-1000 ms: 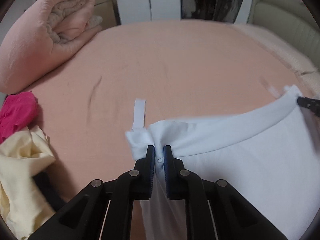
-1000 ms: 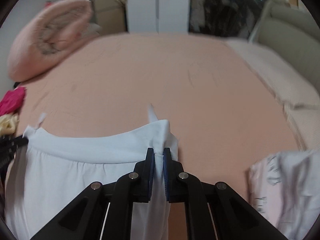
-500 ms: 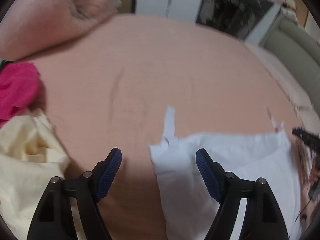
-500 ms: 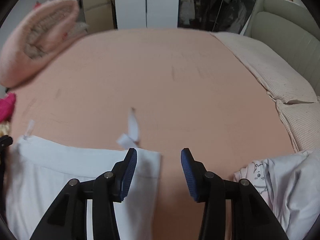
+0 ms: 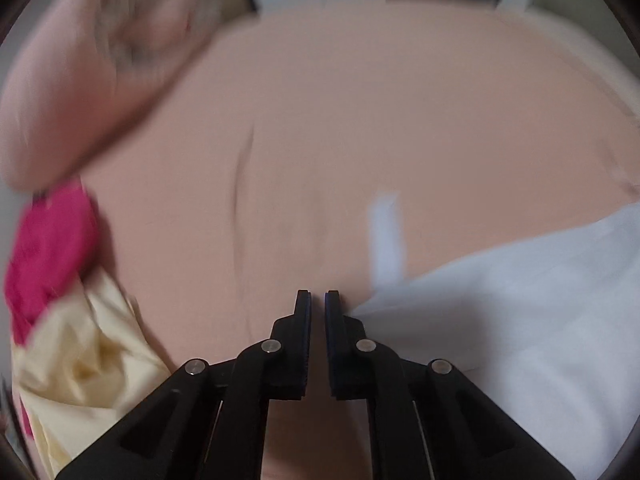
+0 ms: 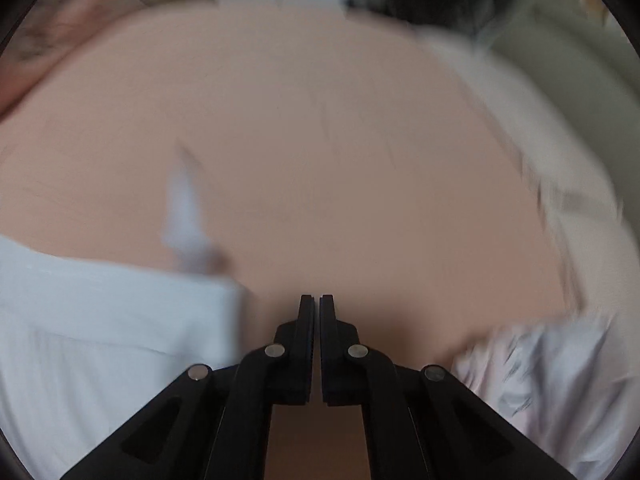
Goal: Fold clothes
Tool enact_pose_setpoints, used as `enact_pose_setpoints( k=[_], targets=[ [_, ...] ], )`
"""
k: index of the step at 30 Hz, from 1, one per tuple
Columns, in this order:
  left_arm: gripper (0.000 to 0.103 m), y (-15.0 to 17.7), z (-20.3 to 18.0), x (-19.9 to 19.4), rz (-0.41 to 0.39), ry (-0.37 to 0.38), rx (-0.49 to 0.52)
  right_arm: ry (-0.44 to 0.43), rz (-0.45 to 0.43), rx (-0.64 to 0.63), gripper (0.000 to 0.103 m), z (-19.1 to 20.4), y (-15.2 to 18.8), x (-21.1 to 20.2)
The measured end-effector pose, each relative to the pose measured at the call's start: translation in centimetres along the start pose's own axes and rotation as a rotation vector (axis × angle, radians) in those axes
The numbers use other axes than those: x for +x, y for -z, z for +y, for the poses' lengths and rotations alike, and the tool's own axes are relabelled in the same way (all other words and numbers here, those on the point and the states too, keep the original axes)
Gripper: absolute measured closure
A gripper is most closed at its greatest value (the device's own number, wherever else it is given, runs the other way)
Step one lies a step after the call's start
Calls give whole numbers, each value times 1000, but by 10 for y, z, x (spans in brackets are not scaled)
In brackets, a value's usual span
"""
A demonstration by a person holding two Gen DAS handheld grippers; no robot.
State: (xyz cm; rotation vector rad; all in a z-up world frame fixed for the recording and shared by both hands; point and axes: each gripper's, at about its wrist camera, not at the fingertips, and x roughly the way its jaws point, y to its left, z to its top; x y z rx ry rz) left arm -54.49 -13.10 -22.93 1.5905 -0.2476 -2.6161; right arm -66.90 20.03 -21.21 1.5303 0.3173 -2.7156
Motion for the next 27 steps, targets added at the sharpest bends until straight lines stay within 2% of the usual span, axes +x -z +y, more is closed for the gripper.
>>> enact_pose_setpoints(
  k=[1, 2, 4, 5, 6, 7, 8, 9, 10, 11, 12, 13, 17, 19, 22, 24, 27],
  targets=[
    [97, -1, 3, -10, -31, 22, -29, 0, 41, 34, 103, -8, 0, 7],
    [95, -1, 3, -22, -60, 60, -45, -22, 28, 63, 101, -10, -2, 0],
    [73, 3, -8, -44, -101, 143, -5, -138, 4, 83, 100, -8, -1, -16],
    [42, 7, -16, -51, -117, 159, 25, -169, -9, 64, 98, -3, -2, -24],
    [30, 12, -24, -59, -133, 174, 56, -178, -15, 45, 85, 5, -6, -27],
    [30, 15, -32, -63, -138, 179, 90, -183, -21, 7, 61, 14, -4, -28],
    [30, 16, -41, -62, -125, 166, 129, -189, -27, -31, 50, 22, -1, -30],
    [35, 17, -50, -61, -113, 154, 167, -195, -33, -68, 41, 31, 2, -32],
    [47, 19, -57, -57, -96, 148, 198, -200, -39, -106, 43, 40, 4, -33],
    [92, 22, -64, -49, -70, 141, 212, -185, -21, -163, 51, 46, 6, -25],
    [102, 26, -70, -40, -37, 117, 223, -169, 13, -217, 87, 57, 10, -16],
    [103, 28, -75, -35, -26, 99, 230, -162, 52, -246, 97, 63, 15, -8],
    [103, 28, -85, -42, -108, 84, 227, -114, -19, -314, 99, 76, 25, -10],
    [103, 26, -93, -49, -139, 51, 244, -88, -61, -317, 100, 74, 25, -13],
    [103, 12, -97, -44, -148, 28, 228, -45, -110, -271, 100, 65, 18, -14],
    [103, 4, -92, -38, -152, 22, 205, -43, -101, -231, 100, 62, 13, -12],
    [103, -1, -74, -35, -138, 83, 163, -49, -66, -195, 100, 61, -4, -1]
  ],
)
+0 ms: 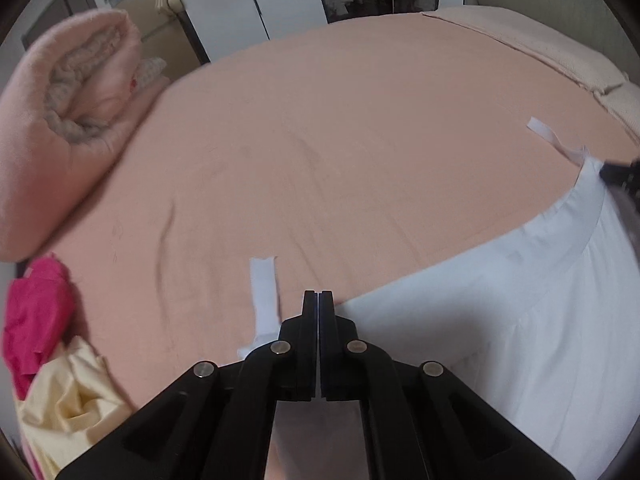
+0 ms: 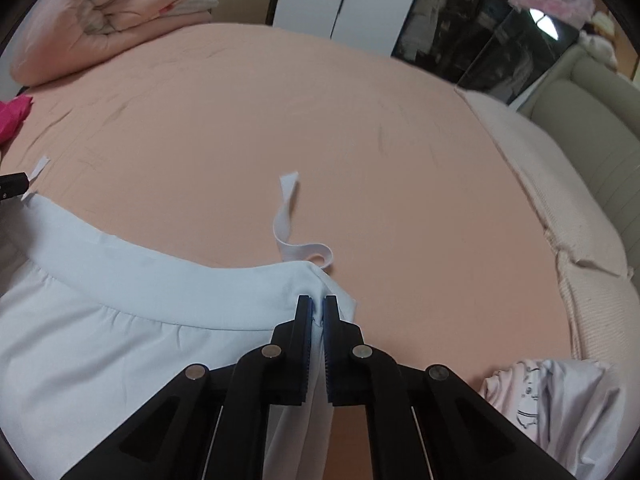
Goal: Fold clothes
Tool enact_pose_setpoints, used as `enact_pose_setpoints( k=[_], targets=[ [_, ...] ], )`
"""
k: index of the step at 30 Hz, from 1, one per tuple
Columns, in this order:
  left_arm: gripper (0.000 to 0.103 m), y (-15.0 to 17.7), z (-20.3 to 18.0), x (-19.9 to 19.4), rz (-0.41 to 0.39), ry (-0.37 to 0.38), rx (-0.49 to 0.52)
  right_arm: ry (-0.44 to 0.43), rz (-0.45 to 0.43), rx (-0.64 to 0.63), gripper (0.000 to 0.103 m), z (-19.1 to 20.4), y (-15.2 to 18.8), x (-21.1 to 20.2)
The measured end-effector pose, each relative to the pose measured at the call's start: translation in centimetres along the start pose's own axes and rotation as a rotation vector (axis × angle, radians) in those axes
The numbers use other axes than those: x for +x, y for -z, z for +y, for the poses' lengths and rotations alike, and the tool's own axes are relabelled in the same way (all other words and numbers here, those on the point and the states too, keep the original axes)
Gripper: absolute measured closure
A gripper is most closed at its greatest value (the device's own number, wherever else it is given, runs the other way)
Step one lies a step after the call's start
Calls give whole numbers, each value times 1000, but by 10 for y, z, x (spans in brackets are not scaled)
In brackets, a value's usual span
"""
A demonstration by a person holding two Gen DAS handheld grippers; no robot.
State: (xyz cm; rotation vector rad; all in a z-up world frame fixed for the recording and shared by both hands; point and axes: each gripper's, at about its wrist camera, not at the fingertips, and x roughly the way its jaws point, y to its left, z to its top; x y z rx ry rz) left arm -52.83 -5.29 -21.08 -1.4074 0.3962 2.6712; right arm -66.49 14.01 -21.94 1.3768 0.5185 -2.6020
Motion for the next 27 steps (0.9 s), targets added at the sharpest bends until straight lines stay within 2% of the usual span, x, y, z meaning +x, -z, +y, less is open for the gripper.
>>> enact_pose_setpoints(
  k=[2, 4, 5, 6, 7, 8, 9, 10, 11, 12, 13, 14, 15, 16, 17, 22, 27],
  targets=[
    [102, 0, 17, -1, 9, 78, -38, -9, 32, -21, 100, 0, -4, 11],
    [98, 3, 24, -7, 32, 112, -39, -36, 56, -12, 98, -4, -11, 15],
    [91, 5, 27, -10, 43, 129, -40, -58, 65, 8, 98, -8, -16, 12],
    [75, 7, 29, -14, 52, 143, -34, -81, 72, 27, 97, -12, -21, 10],
    [63, 11, 26, -19, 48, 154, -18, -116, 47, 69, 95, -18, -26, 1],
    [44, 15, 22, -25, 33, 168, -4, -132, 22, 94, 92, -20, -26, -8],
    [42, 18, 17, -29, 25, 176, 12, -135, 4, 103, 79, -21, -26, -16],
    [42, 21, 11, -28, 26, 176, 32, -128, 5, 90, 66, -18, -24, -18],
    [42, 24, 5, -27, 26, 175, 52, -121, 6, 77, 64, -16, -22, -21],
    [53, 26, -1, -27, 27, 175, 72, -115, 8, 63, 64, -13, -20, -23],
    [69, 29, -9, -22, 42, 163, 94, -109, 31, 33, 64, -5, -18, -18],
    [101, 30, -14, -11, 72, 133, 114, -106, 58, 9, 64, -3, -15, -12],
    [101, 28, -16, -3, 71, 100, 131, -106, 88, -4, 68, -1, -11, -4],
    [101, 28, -22, -4, 47, 77, 141, -106, 117, -18, 94, 1, -7, 5],
    [102, 27, -27, -7, 38, 65, 139, -92, 97, -29, 101, 2, -5, 6],
    [102, 15, -23, -23, -49, 14, 101, -60, 9, -49, 103, 7, -6, 0],
    [102, 4, -21, -15, -48, -24, 80, -32, -56, -18, 103, -5, -14, -5]
  ],
)
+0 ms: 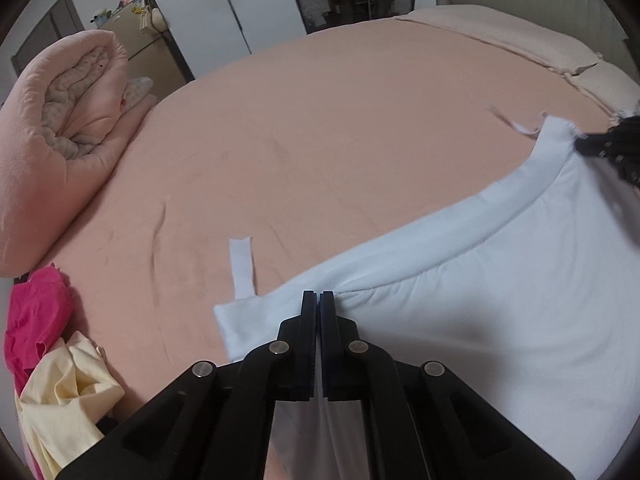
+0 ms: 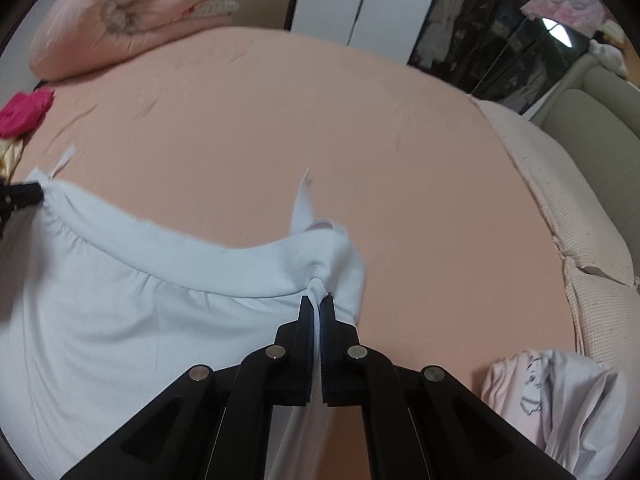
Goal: Fold clothes
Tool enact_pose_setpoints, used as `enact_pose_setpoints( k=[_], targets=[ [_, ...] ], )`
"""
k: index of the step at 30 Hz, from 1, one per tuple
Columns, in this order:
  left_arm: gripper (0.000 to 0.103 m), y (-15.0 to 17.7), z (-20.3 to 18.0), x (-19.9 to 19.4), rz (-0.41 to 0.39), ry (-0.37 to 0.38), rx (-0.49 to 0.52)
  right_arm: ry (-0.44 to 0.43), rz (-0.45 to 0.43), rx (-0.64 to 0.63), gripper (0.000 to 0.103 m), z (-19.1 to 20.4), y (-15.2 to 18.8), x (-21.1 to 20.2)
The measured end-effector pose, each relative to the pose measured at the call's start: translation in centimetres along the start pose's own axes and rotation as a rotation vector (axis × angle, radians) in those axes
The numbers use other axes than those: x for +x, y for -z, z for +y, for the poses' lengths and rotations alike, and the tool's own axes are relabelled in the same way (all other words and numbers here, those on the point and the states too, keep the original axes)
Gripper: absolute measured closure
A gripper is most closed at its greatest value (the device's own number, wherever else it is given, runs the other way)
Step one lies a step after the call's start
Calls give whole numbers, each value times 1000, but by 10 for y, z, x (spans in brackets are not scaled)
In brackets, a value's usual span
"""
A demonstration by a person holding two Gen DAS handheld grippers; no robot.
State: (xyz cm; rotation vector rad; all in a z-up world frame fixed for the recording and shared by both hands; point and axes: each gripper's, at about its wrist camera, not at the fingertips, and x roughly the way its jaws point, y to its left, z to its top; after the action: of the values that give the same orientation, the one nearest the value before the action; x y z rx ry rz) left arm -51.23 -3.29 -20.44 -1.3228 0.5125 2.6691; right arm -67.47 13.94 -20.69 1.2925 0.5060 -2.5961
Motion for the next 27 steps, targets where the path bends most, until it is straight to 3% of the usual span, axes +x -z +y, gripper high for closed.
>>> enact_pose_setpoints(
  k=[5, 7, 10, 12, 14, 15, 16, 20, 23, 24, 26, 27],
  targets=[
    [102, -2, 14, 32, 56, 25, -69, 46, 8, 103, 103, -24, -13, 10],
    [101, -5, 21, 42, 69, 40, -97, 20, 110, 119, 100, -19, 9, 27],
    [101, -12, 41, 16, -3, 47, -155, 29, 143, 80, 99, -18, -6, 15],
    [101, -11, 50, 15, 22, 57, -168, -17, 66, 143, 98, -6, 13, -31],
    [101, -9, 57, 21, 79, 70, -169, -58, 18, 179, 83, 1, 22, -60],
    [101, -6, 60, 27, 120, 88, -170, -74, 21, 171, 68, 5, 21, -66],
    [100, -2, 60, 34, 158, 104, -163, -85, 30, 151, 65, 10, 21, -67],
    [97, -2, 53, 39, 170, -103, -1, -45, 110, 69, 65, 1, 19, -33],
    [98, -8, 64, 35, 197, -192, 4, -17, 99, 93, 65, -10, 24, -35],
    [98, -10, 66, 28, 178, -175, -11, -8, 83, 109, 65, -14, 25, -39],
    [98, -8, 57, 2, 97, 17, -46, 20, 25, 152, 65, -27, 26, -55],
    [97, 5, 37, -13, 92, 151, -33, 22, 38, 147, 62, -31, 28, -55]
  ],
)
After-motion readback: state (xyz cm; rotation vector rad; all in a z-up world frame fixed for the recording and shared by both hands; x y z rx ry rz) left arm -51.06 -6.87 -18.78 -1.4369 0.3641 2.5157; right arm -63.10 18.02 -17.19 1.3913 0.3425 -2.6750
